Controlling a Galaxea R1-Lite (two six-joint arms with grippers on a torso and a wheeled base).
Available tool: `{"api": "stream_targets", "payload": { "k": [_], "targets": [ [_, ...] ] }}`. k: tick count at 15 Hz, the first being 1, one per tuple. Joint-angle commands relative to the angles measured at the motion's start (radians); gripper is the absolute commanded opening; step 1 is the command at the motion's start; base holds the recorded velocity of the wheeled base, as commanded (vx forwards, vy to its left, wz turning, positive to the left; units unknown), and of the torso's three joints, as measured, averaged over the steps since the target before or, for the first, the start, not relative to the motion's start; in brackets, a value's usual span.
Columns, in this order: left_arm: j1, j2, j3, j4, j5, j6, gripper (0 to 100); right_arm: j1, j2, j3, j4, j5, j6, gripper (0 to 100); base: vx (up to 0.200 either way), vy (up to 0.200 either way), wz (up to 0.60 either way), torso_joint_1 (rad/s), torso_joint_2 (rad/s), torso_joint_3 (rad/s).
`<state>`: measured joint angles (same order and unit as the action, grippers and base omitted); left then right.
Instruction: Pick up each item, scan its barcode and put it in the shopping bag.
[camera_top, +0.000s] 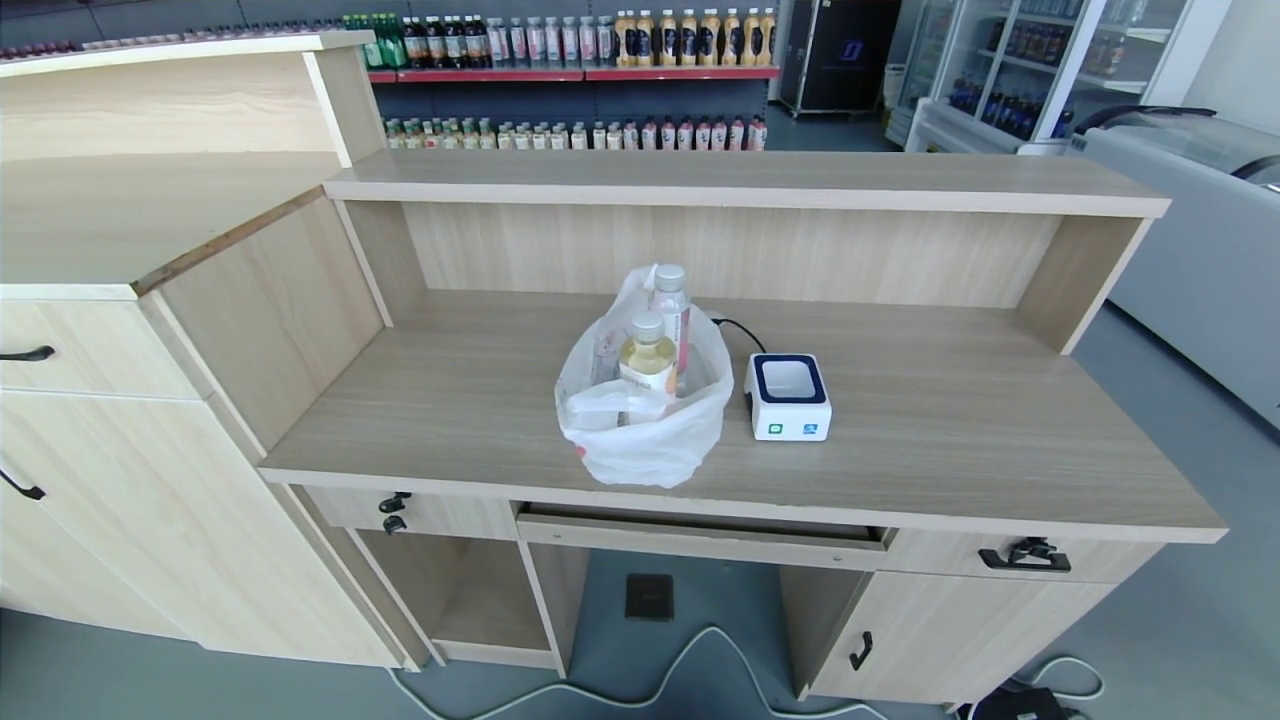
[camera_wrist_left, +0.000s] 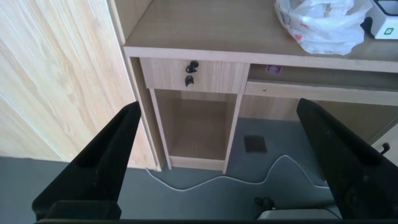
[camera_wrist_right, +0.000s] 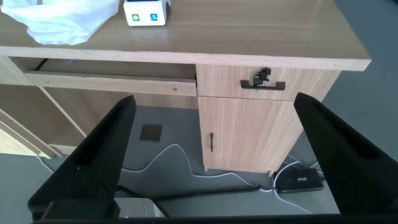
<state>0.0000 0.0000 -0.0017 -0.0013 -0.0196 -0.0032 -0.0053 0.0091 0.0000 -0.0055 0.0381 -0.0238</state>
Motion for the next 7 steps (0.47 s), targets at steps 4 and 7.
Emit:
{"api": "stream_targets", "payload": {
  "k": [4, 7],
  "targets": [
    [0.000, 0.002, 0.000, 0.000, 0.000, -0.001, 100, 0.002, -0.009, 0.000, -0.001, 0.000, -0.001, 100, 0.000, 0.000, 0.00, 0.000, 0.00, 0.000],
    [0.000, 0.002, 0.000, 0.000, 0.000, 0.000, 100, 0.002, -0.009, 0.000, -0.001, 0.002, -0.004, 100, 0.000, 0.000, 0.00, 0.000, 0.00, 0.000]
  ]
}}
